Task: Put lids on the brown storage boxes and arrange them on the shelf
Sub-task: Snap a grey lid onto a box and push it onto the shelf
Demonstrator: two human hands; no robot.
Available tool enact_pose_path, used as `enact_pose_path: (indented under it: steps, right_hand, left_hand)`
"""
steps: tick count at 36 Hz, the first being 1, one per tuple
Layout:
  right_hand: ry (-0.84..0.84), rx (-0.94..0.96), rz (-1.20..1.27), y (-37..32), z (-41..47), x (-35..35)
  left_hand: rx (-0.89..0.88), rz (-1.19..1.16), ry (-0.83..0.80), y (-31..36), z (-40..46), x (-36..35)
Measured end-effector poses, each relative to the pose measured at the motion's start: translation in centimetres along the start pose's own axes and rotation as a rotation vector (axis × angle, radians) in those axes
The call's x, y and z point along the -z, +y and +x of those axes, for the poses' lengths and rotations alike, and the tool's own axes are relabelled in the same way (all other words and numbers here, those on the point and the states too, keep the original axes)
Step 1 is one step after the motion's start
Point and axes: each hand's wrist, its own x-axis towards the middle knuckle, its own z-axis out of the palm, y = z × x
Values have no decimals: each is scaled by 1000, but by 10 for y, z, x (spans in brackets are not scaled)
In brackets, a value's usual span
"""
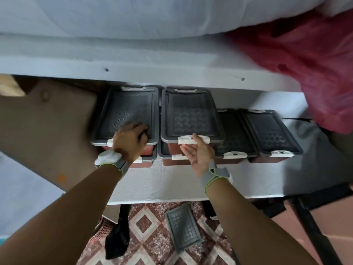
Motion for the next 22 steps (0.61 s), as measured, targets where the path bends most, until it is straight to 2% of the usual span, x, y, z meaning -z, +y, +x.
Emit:
enact_pose_path:
  steps: [7, 18, 22]
  right_hand:
    - [-34, -82, -23, 0, 8, -10]
    - [-31, -68, -81, 3, 13, 2]
    - [-43, -76, -181, 4, 11, 6]
  left_hand:
    - [10, 61, -22, 1, -1, -4]
    - [-26, 102, 14, -6, -1, -15]
    - [-28, 74, 44, -9, -3, -16]
